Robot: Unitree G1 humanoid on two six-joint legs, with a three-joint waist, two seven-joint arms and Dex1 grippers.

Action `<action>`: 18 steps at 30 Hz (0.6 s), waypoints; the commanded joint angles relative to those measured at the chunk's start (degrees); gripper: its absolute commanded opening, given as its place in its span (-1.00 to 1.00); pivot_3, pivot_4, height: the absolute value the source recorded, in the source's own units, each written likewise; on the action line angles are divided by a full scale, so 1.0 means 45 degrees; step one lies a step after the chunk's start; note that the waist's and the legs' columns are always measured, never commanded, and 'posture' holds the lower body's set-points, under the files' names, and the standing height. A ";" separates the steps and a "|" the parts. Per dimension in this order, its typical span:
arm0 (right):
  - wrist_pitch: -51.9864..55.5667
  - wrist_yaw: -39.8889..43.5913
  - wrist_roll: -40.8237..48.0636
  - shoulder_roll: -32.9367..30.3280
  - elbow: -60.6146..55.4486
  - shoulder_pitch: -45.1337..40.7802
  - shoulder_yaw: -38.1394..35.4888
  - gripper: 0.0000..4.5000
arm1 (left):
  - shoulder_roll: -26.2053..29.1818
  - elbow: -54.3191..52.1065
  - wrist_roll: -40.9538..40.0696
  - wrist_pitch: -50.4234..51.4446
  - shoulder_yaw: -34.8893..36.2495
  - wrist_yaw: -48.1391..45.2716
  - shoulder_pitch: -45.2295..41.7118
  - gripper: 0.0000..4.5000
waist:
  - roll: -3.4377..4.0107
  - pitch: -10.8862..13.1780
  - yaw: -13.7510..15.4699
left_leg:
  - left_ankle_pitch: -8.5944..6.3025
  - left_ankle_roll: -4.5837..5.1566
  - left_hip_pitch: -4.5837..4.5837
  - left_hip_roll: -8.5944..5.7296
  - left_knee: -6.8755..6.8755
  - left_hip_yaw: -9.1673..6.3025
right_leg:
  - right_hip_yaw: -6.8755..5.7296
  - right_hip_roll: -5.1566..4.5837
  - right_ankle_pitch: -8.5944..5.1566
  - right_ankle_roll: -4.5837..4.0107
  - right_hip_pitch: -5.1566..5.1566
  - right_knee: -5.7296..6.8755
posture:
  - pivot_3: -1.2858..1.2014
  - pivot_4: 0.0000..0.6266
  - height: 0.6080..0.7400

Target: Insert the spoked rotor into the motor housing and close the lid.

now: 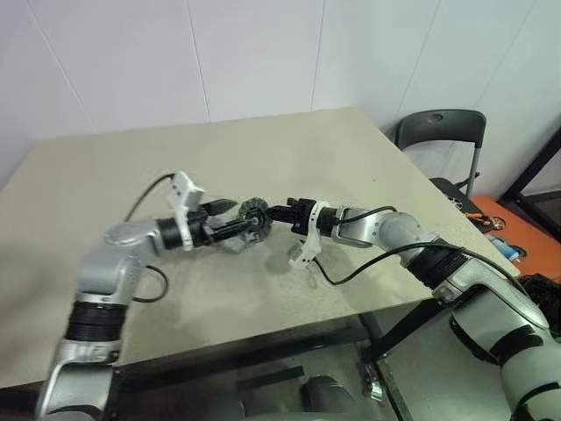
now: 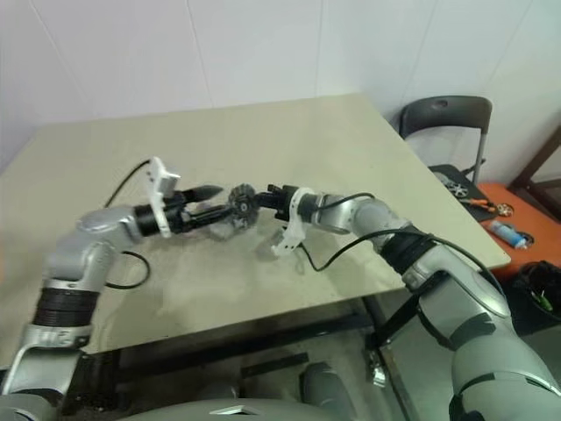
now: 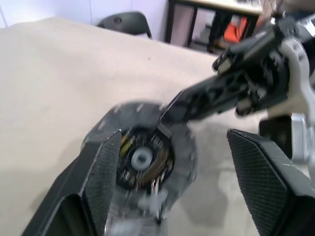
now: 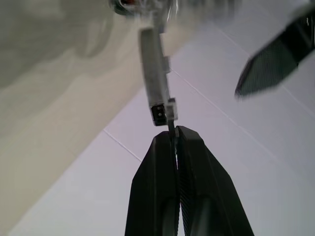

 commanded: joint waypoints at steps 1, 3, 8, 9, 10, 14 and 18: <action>0.0001 0.0026 0.0024 -0.0066 -0.0603 -0.0238 -0.0338 -0.99 | 0.0414 0.0619 0.0049 -0.0428 0.0333 -0.0463 -0.0294 0.62 | -0.0002 0.0000 0.0114 | 0.0000 0.0000 -0.0006 -0.0002 0.0005 -0.0002 | -0.0004 -0.0004 0.0000 0.0001 0.0001 -0.0001 | 0.03 -1.00 1.00; -0.0016 -0.0123 -0.0275 -0.0042 -0.0524 -0.0405 -0.0197 -0.99 | 0.0388 0.1070 0.0167 -0.0644 0.0433 -0.0291 -0.0519 0.62 | -0.0001 0.0000 0.0178 | 0.0000 -0.0001 -0.0014 -0.0003 0.0018 -0.0002 | -0.0006 -0.0004 0.0000 0.0000 0.0001 -0.0001 | 0.03 -1.00 1.00; -0.0003 -0.0695 -0.0862 0.0384 -0.0272 -0.0982 -0.0053 -0.99 | -0.0152 0.1342 0.0150 -0.0892 0.0340 0.0125 -0.0688 0.62 | -0.0001 0.0000 0.0176 | 0.0002 -0.0003 -0.0017 -0.0003 0.0022 -0.0006 | -0.0009 -0.0001 -0.0002 -0.0007 -0.0014 0.0024 | 0.03 -1.00 1.00; 0.0001 -0.0708 -0.0885 0.0431 -0.0178 -0.1029 -0.0050 -0.99 | -0.0219 0.1276 0.0161 -0.0905 0.0287 0.0153 -0.0645 0.62 | 0.0000 0.0000 0.0151 | 0.0002 -0.0003 -0.0016 -0.0003 0.0020 -0.0007 | -0.0009 0.0000 0.0002 0.0001 -0.0015 0.0025 | 0.03 -1.00 1.00; -0.0040 -0.0589 -0.0837 0.0488 -0.0020 -0.1090 -0.0041 -0.99 | -0.0309 0.1219 0.0174 -0.0938 0.0230 0.0171 -0.0566 0.62 | 0.0000 0.0000 0.0137 | 0.0002 -0.0003 -0.0013 -0.0003 0.0016 -0.0006 | -0.0008 0.0000 0.0009 0.0013 -0.0017 0.0025 | 0.03 -1.00 1.00; -0.0178 -0.0333 -0.0448 0.0699 0.0290 -0.1105 -0.0113 -0.99 | -0.0619 0.1008 0.0154 -0.0888 0.0144 0.0354 -0.0360 0.62 | -0.0001 0.0000 0.0154 | 0.0002 -0.0003 -0.0017 -0.0001 0.0015 -0.0006 | -0.0008 0.0001 0.0012 0.0016 -0.0021 0.0025 | 0.03 -1.00 1.00; -0.0219 -0.0112 -0.0270 0.0762 0.0294 -0.0979 -0.0137 -0.99 | -0.0704 0.0837 0.0137 -0.0846 0.0112 0.0388 -0.0208 0.62 | 0.0000 0.0000 0.0142 | 0.0002 -0.0003 -0.0017 -0.0001 0.0019 -0.0006 | -0.0008 0.0001 0.0013 0.0018 -0.0020 0.0029 | 0.03 -1.00 1.00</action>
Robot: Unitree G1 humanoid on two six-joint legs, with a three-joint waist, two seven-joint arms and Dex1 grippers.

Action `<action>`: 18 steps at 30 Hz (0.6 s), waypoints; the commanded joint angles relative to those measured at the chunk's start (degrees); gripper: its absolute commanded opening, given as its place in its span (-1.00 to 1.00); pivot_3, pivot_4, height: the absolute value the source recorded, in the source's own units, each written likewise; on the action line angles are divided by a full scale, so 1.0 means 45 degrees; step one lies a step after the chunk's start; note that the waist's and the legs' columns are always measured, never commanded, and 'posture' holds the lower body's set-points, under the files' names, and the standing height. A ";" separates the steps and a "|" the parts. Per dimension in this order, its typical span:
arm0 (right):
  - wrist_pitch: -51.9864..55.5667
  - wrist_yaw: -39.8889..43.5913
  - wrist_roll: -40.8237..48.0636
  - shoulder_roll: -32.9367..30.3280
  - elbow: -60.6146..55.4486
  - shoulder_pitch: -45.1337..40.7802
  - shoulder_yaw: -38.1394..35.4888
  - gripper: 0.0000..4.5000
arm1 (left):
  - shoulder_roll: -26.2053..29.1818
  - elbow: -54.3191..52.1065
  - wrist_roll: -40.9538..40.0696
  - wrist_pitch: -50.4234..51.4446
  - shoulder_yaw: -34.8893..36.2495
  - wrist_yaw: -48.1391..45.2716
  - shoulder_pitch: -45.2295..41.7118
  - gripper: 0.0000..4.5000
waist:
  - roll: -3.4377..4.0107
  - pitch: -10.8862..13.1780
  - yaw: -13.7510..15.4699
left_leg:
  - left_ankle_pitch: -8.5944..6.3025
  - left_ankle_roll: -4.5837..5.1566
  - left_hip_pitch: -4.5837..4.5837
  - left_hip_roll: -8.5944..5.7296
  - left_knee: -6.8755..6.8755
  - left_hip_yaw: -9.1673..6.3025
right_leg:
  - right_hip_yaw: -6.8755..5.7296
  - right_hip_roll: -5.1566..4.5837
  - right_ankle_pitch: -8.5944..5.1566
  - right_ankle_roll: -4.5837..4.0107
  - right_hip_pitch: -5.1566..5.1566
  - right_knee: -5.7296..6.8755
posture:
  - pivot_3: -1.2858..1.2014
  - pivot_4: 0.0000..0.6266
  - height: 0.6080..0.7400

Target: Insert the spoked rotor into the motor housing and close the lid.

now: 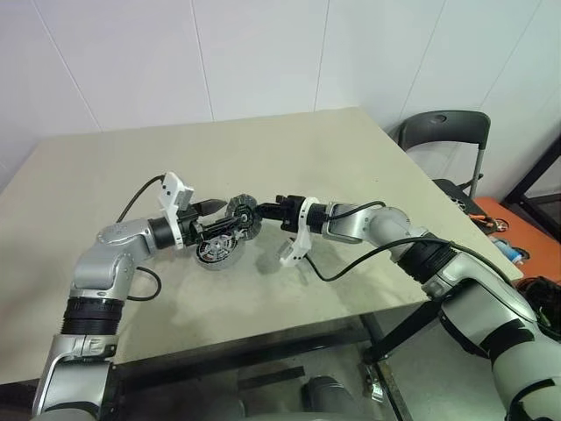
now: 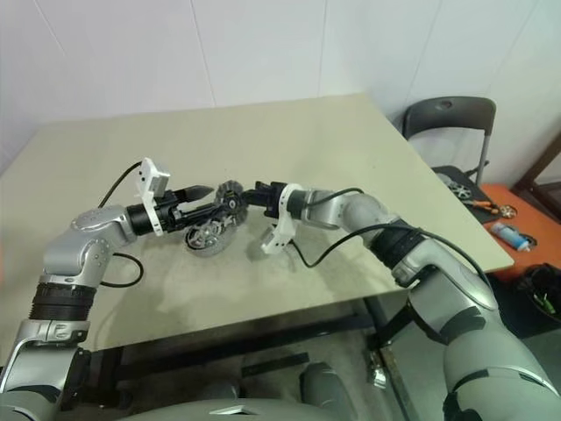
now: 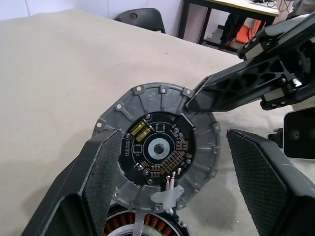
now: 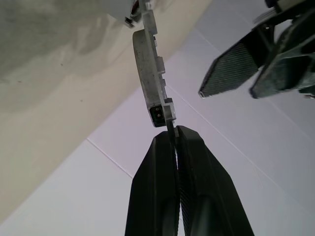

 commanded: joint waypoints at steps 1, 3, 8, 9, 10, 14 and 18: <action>-0.0015 0.0009 0.0434 0.0120 -0.0271 -0.0297 -0.0351 -0.99 | 0.0018 -0.0499 -0.0032 -0.0170 0.0134 0.0040 -0.0073 0.62 | 0.0000 0.0000 -0.0008 | 0.0000 0.0000 0.0002 0.0000 0.0000 0.0000 | 0.0000 0.0000 0.0000 0.0000 0.0000 0.0005 | 0.03 -1.00 1.00; -0.0130 -0.0034 0.0349 0.0051 -0.0377 -0.0332 -0.0263 -0.99 | 0.0011 -0.0479 -0.0035 -0.0167 0.0157 0.0062 -0.0079 0.62 | 0.0000 0.0000 -0.0005 | 0.0000 0.0000 0.0004 0.0000 0.0001 -0.0002 | 0.0000 0.0002 0.0000 0.0000 -0.0002 0.0013 | 0.03 -1.00 1.00; -0.0070 0.0499 0.0545 0.0089 -0.0167 -0.0169 -0.0344 -0.38 | -0.0013 -0.0490 -0.0049 -0.0149 0.0142 0.0081 -0.0090 0.62 | 0.0000 0.0000 0.0009 | 0.0001 0.0000 0.0007 0.0000 0.0004 -0.0001 | 0.0000 0.0001 0.0000 0.0000 0.0001 0.0017 | 0.03 -1.00 1.00; -0.0114 0.0710 0.0668 0.0107 -0.0118 -0.0151 -0.0358 -0.23 | -0.0022 -0.0498 -0.0052 -0.0142 0.0133 0.0085 -0.0094 0.62 | 0.0000 0.0000 0.0009 | 0.0001 0.0000 0.0007 0.0000 0.0004 -0.0001 | 0.0000 0.0001 0.0000 0.0000 0.0001 0.0017 | 0.03 -1.00 1.00; -0.0137 0.0812 0.0701 0.0089 -0.0155 -0.0134 -0.0336 -0.23 | -0.0031 -0.0506 -0.0061 -0.0129 0.0129 0.0087 -0.0097 0.62 | 0.0000 0.0000 0.0008 | 0.0001 -0.0001 0.0008 0.0000 0.0005 -0.0001 | 0.0000 0.0001 0.0000 0.0000 0.0002 0.0017 | 0.03 -1.00 1.00; -0.0172 0.0841 0.0891 -0.0069 -0.0575 -0.0039 -0.0460 -0.23 | -0.0099 -0.0509 -0.0054 -0.0124 0.0086 0.0108 -0.0109 0.62 | 0.0000 0.0000 0.0005 | 0.0001 -0.0001 0.0008 0.0000 0.0005 -0.0001 | 0.0000 0.0001 0.0001 0.0000 0.0003 0.0017 | 0.03 -1.00 1.00; -0.0633 0.1046 0.2144 -0.0508 -0.0982 0.0053 -0.1195 -0.23 | -0.0249 -0.0455 0.0002 -0.0170 0.0033 0.0211 -0.0188 0.62 | 0.0000 -0.0001 0.0017 | 0.0001 -0.0001 0.0007 0.0000 0.0005 -0.0001 | 0.0000 0.0001 0.0001 0.0000 0.0003 0.0017 | 0.03 -1.00 1.00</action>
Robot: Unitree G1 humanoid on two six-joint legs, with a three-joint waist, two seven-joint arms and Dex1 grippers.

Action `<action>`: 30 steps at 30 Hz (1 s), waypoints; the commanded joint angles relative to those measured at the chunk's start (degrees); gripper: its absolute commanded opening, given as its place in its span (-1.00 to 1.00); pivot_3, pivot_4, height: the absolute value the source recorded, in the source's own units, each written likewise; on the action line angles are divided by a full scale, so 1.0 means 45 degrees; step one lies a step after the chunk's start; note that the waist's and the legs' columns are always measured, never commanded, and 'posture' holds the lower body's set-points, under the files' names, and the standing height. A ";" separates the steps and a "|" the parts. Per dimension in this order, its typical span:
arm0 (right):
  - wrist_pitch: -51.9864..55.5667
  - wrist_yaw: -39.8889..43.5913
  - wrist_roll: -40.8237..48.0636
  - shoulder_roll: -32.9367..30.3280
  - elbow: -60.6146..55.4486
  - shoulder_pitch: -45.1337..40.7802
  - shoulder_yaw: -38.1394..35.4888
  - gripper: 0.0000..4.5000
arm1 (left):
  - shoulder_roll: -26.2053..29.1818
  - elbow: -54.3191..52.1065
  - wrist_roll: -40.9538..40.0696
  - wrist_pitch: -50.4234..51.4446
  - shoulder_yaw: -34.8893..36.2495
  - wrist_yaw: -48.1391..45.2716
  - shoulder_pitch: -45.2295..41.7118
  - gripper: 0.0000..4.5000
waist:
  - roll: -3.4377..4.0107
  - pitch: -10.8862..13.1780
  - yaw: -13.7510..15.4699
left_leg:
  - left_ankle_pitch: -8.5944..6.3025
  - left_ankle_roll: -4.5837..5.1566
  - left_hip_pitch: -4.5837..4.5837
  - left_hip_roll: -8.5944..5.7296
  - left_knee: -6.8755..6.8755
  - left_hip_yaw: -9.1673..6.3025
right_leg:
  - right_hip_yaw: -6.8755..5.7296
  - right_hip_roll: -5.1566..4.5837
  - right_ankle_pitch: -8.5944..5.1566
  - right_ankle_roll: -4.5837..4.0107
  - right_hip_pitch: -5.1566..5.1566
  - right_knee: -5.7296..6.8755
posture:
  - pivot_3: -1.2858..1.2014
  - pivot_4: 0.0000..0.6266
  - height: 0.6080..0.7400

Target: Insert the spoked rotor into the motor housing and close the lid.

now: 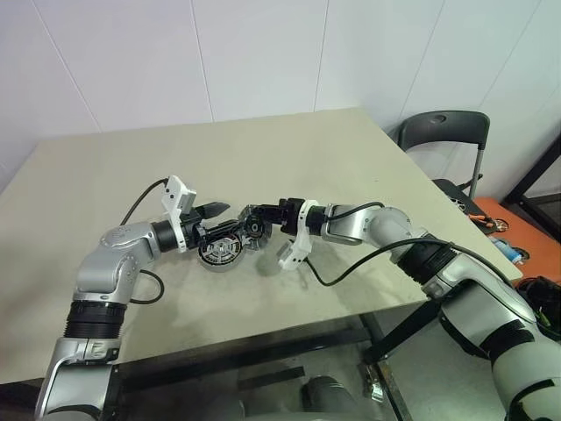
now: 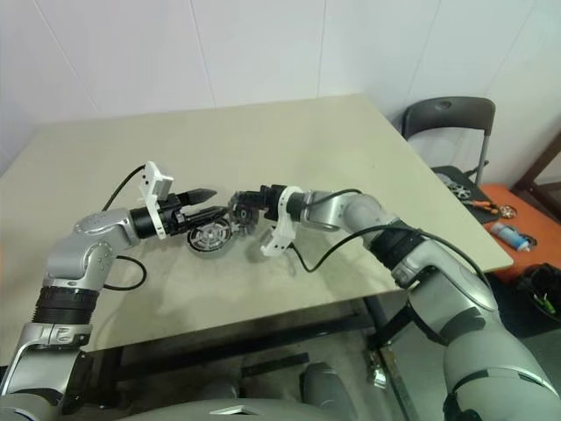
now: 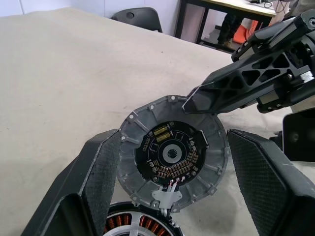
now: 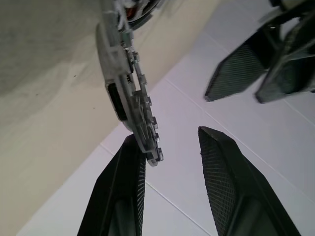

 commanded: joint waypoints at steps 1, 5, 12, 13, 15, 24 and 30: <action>-0.0486 0.0226 0.1649 -0.0505 -0.0677 -0.0174 -0.1310 -0.23 | -0.0094 -0.0398 0.0015 -0.0200 0.0081 0.0132 -0.0287 0.62 | 0.0000 0.0000 0.0003 | 0.0000 0.0000 -0.0001 0.0000 0.0002 0.0000 | 0.0000 -0.0001 0.0000 0.0000 0.0000 0.0000 | 0.03 -1.00 1.00; -0.0398 0.2530 0.5467 -0.0832 -0.0366 0.0194 -0.2939 -0.23 | -0.0221 -0.0502 0.0039 -0.0235 0.0039 0.0223 -0.0150 0.62 | -0.0003 -0.0002 0.0012 | 0.0000 0.0001 0.0000 -0.0001 0.0007 -0.0001 | 0.0000 -0.0002 0.0001 0.0002 0.0011 -0.0004 | 0.03 -1.00 1.00; 1.1647 1.0564 1.4624 -0.0136 -0.3122 0.3183 -0.6994 -0.23 | -0.0398 -0.0699 0.0105 -0.0198 -0.0045 0.0251 0.0154 0.62 | -0.0023 -0.0014 0.0063 | -0.0002 0.0006 0.0105 0.0003 0.0000 -0.0022 | -0.0014 -0.0002 -0.0001 0.0001 0.0137 -0.0033 | 0.03 -1.00 1.00; 1.5742 1.1623 1.6857 0.0112 -0.5080 0.3822 -0.7536 -0.23 | -0.0408 -0.0685 0.0119 -0.0197 -0.0064 0.0249 0.0141 0.62 | -0.0020 -0.0013 0.0097 | -0.0004 0.0010 0.0136 0.0005 -0.0003 -0.0022 | -0.0019 -0.0002 -0.0001 0.0000 0.0163 -0.0039 | 0.03 -1.00 1.00; 2.1827 1.2148 1.9907 0.0825 -0.7773 0.4241 -0.8759 -0.23 | -0.0408 -0.0664 0.0132 -0.0191 -0.0082 0.0228 0.0118 0.62 | 0.0008 -0.0002 0.0036 | -0.0006 0.0014 0.0137 0.0009 -0.0007 -0.0043 | -0.0026 -0.0002 -0.0008 -0.0011 0.0164 -0.0018 | 0.03 -1.00 1.00; 2.7778 0.8481 2.6022 0.3106 -0.5613 0.3945 -1.2350 -0.23 | 0.0324 -0.0490 0.0098 -0.0008 -0.0052 -0.0319 -0.0313 0.62 | 0.0061 0.0026 0.0041 | -0.0004 0.0018 0.0176 0.0017 0.0063 -0.0037 | -0.0033 0.0039 -0.0084 -0.0047 0.0155 0.0111 | 0.03 -1.00 1.00; 2.7778 0.5910 2.6630 0.4946 -0.5526 0.4337 -1.2458 -0.23 | 0.0791 -0.0384 0.0030 0.0020 0.0220 -0.0367 -0.0417 0.62 | 0.0072 0.0032 -0.0017 | -0.0005 0.0018 0.0144 0.0024 0.0015 -0.0008 | -0.0008 0.0043 -0.0056 0.0010 0.0085 0.0116 | 0.03 -1.00 1.00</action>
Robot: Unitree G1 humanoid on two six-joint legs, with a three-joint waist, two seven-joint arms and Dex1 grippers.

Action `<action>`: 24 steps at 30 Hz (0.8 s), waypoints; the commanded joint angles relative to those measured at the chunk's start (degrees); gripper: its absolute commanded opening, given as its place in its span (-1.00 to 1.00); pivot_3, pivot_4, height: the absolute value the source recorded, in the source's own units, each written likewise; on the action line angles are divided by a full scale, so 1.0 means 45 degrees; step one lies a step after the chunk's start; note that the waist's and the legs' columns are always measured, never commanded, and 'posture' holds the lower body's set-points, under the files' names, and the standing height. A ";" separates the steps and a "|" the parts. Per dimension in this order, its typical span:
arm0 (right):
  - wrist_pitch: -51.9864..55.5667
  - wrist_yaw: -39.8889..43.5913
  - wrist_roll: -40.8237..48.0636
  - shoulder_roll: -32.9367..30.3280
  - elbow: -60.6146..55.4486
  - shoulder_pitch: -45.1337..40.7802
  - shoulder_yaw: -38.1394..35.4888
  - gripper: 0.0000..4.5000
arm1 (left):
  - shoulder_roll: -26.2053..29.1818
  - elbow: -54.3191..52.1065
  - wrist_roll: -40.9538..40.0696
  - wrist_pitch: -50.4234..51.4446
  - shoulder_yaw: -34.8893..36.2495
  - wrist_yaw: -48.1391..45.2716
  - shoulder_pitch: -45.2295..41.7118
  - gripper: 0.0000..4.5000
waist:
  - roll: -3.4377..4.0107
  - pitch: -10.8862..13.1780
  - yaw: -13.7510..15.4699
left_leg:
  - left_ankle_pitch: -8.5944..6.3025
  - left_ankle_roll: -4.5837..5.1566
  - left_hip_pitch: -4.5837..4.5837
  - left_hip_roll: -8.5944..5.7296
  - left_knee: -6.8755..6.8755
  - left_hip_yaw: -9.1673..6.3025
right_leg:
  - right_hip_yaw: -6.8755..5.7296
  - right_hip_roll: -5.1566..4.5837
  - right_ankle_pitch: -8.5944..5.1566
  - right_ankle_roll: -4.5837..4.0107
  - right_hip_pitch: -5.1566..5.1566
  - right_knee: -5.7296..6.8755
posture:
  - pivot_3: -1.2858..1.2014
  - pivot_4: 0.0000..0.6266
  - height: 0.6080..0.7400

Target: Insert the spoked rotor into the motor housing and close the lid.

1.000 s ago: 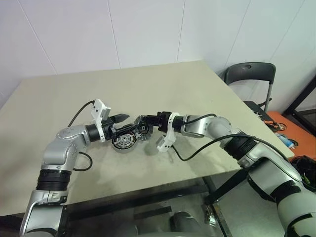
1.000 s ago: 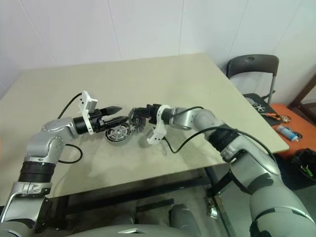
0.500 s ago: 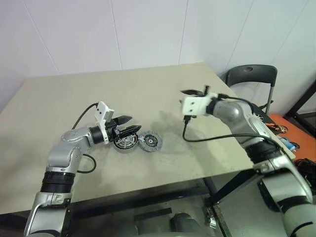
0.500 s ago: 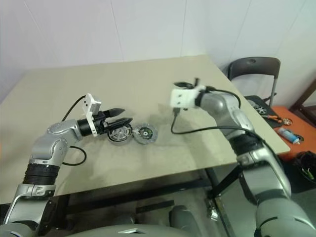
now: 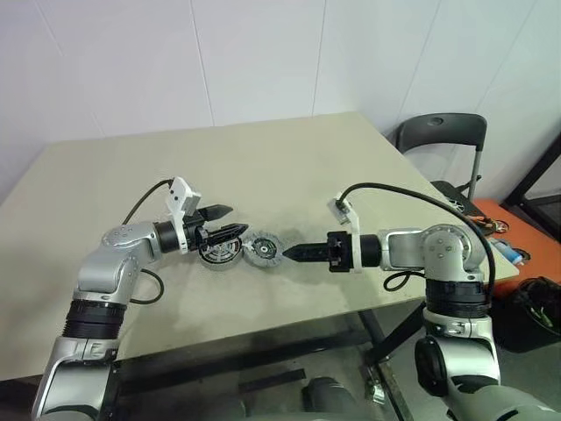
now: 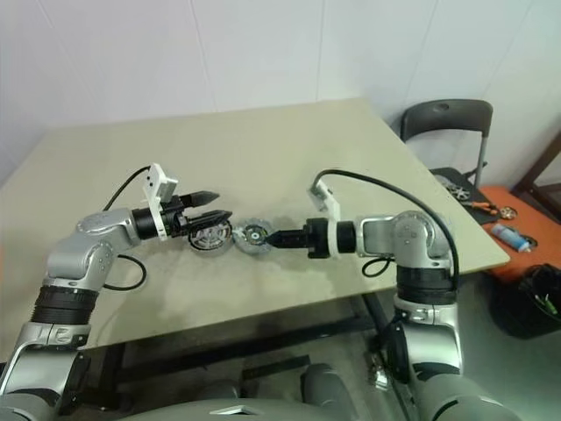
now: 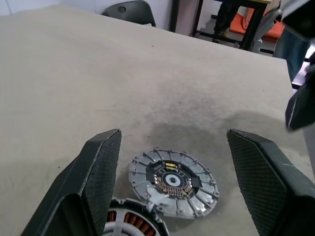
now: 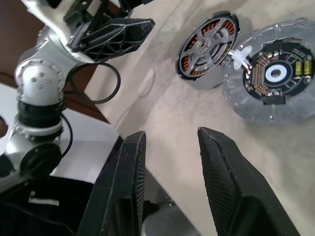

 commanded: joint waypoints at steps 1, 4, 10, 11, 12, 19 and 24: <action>0.0081 -0.1279 0.0554 0.1246 -0.0018 -0.0048 -0.0839 -0.23 | 0.0419 -0.0150 -0.0120 -0.0108 0.0613 -0.0075 -0.0387 0.62 | 0.0001 0.0000 0.0030 | 0.0000 0.0000 -0.0007 0.0000 -0.0022 -0.0002 | -0.0001 0.0000 0.0000 0.0000 -0.0019 0.0002 | 0.03 -1.00 1.00; 0.0081 -0.2606 0.0392 0.2488 0.0362 -0.0224 -0.2146 -0.23 | 0.0602 -0.0089 -0.0117 -0.0137 0.0709 -0.0080 -0.0330 0.62 | 0.0003 -0.0001 0.0054 | 0.0000 0.0000 -0.0053 0.0005 -0.0032 -0.0005 | -0.0003 0.0000 0.0016 -0.0037 -0.0068 0.0005 | 0.03 -1.00 1.00; -0.1627 -0.6088 -0.1879 0.4275 -0.0354 0.0653 -0.3892 -0.23 | 0.0575 -0.0465 -0.0125 -0.0089 0.0755 0.0082 0.0072 0.62 | 0.0005 -0.0001 0.0082 | 0.0000 -0.0001 -0.0102 -0.0001 -0.0021 -0.0006 | -0.0014 -0.0016 0.0020 -0.0039 -0.0081 -0.0020 | 0.03 -1.00 1.00; -0.2436 -0.6756 -0.2451 0.4391 -0.0461 0.0900 -0.3933 -0.23 | 0.0536 -0.0558 -0.0136 -0.0077 0.0748 0.0141 0.0158 0.62 | 0.0007 -0.0002 0.0072 | 0.0000 -0.0001 -0.0102 -0.0001 -0.0023 -0.0007 | -0.0014 -0.0014 0.0019 -0.0039 -0.0087 -0.0019 | 0.03 -1.00 1.00; -0.2993 -0.7366 -0.2908 0.4470 -0.0503 0.1137 -0.4092 -0.23 | 0.0482 -0.0682 -0.0167 -0.0044 0.0739 0.0211 0.0261 0.62 | 0.0012 0.0000 0.0072 | 0.0000 -0.0001 -0.0103 0.0000 -0.0028 -0.0008 | -0.0014 -0.0013 0.0018 -0.0039 -0.0091 -0.0017 | 0.03 -1.00 1.00; -0.4376 -0.7129 -0.1900 0.5031 -0.2347 0.1929 -0.3932 -0.23 | 0.0175 -0.1197 -0.0197 0.0058 0.0676 0.0554 0.0724 0.62 | 0.0037 0.0010 0.0035 | 0.0000 -0.0001 -0.0147 0.0001 -0.0018 -0.0008 | -0.0012 -0.0013 -0.0010 0.0009 -0.0127 -0.0012 | 0.03 -1.00 1.00; -0.0449 -0.7141 0.0070 0.5810 -0.2083 0.1719 -0.5121 -0.23 | 0.0013 -0.1380 -0.0224 0.0178 0.0617 0.0697 0.0755 0.62 | 0.0041 0.0010 0.0049 | 0.0000 0.0000 -0.0141 0.0007 -0.0021 -0.0012 | -0.0013 -0.0005 -0.0009 0.0001 -0.0126 -0.0008 | 0.03 -1.00 1.00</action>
